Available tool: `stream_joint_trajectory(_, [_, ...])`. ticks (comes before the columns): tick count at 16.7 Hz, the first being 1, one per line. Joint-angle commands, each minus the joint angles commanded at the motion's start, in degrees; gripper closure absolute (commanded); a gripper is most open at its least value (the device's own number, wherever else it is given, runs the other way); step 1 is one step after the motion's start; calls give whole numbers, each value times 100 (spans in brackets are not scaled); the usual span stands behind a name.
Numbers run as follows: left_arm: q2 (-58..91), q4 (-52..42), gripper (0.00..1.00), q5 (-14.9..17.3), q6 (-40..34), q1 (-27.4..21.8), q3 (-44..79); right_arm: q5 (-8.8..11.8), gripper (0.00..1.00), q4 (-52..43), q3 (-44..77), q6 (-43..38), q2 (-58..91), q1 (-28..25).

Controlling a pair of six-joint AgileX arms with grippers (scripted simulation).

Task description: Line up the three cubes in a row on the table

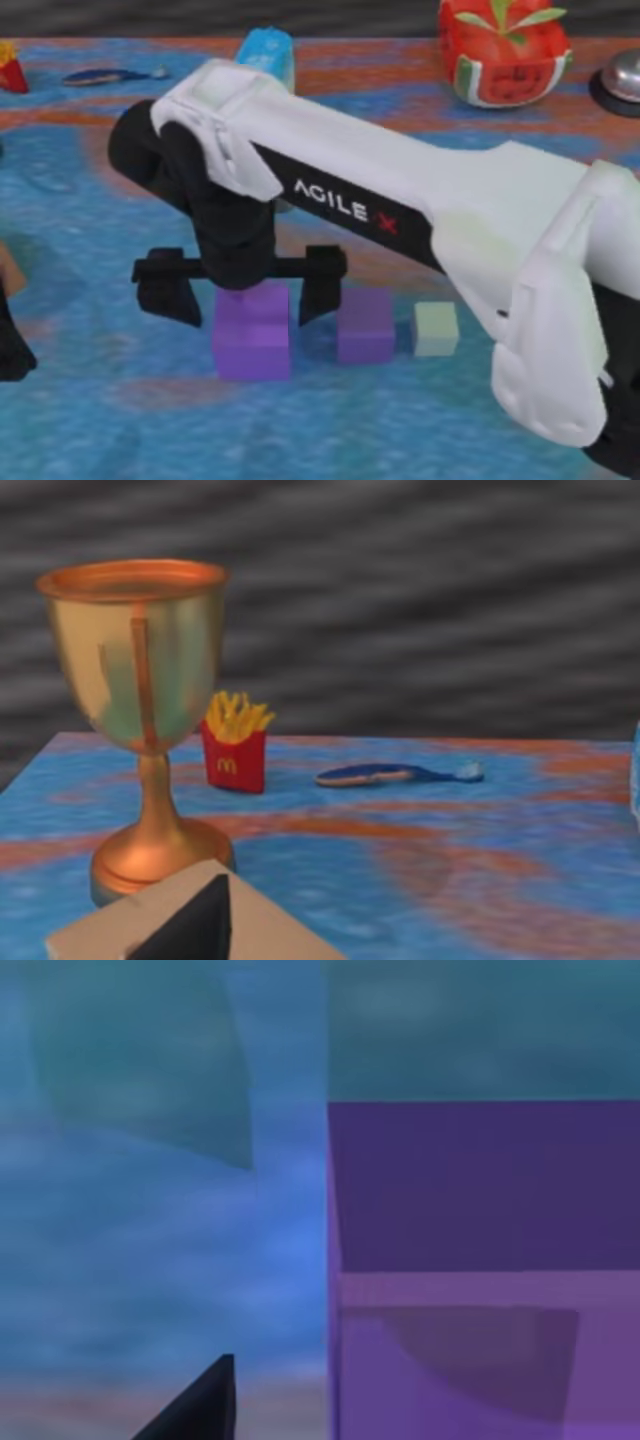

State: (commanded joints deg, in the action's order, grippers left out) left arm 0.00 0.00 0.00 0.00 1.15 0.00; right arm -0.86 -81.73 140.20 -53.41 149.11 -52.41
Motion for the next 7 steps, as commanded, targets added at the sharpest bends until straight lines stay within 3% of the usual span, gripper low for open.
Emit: stream_joint_trajectory(7, [0, 0, 0, 0, 0, 0, 0, -3, 0, -1221, 1533, 18, 255, -18])
